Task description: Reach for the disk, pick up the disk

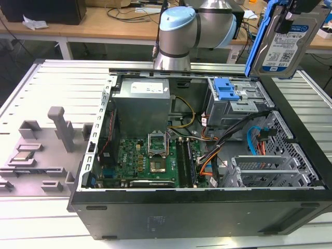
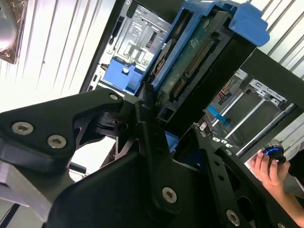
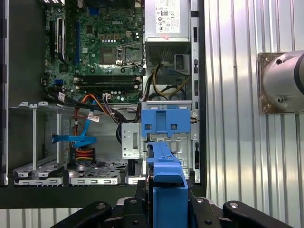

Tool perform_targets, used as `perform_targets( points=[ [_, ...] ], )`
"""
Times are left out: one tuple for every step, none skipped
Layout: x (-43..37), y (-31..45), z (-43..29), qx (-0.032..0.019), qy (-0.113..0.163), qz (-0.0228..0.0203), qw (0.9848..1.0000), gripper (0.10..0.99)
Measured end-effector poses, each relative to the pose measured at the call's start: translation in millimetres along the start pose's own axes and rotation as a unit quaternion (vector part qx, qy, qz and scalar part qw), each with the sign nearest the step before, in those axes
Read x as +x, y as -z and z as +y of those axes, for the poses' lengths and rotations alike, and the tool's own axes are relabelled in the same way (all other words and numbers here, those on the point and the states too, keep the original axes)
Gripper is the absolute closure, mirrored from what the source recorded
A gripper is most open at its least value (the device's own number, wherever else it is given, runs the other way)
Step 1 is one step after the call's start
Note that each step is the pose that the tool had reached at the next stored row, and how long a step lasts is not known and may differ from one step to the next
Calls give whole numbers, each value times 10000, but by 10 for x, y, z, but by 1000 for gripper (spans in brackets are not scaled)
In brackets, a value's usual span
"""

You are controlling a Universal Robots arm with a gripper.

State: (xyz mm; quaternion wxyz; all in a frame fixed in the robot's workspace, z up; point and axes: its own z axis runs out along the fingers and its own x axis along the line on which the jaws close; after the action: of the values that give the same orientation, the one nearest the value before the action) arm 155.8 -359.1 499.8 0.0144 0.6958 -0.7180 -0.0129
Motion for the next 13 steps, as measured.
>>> perform_targets(
  points=[
    [16, 0, 0, 0, 0, 0, 10000, 718],
    [25, 0, -1, 0, 0, 0, 10000, 718],
    [33, 0, -1, 0, 0, 0, 10000, 718],
    [57, -1, -2, 0, 0, 0, 10000, 718],
    [67, -1, -2, 0, 0, 0, 10000, 718],
    [80, -1, -3, 0, 0, 0, 10000, 718],
    [94, -1, -3, 0, 0, 0, 10000, 718],
    [101, -1, -3, 0, 0, 0, 10000, 718],
    [107, -1, -3, 0, 0, 0, 10000, 718],
    [122, -1, -4, 0, 0, 0, 10000, 718],
    [140, -1, -4, 0, 0, 0, 10000, 718],
    [158, -2, -5, 0, 0, 0, 10000, 718],
    [170, -2, -5, 0, 0, 0, 10000, 718]
  ],
)
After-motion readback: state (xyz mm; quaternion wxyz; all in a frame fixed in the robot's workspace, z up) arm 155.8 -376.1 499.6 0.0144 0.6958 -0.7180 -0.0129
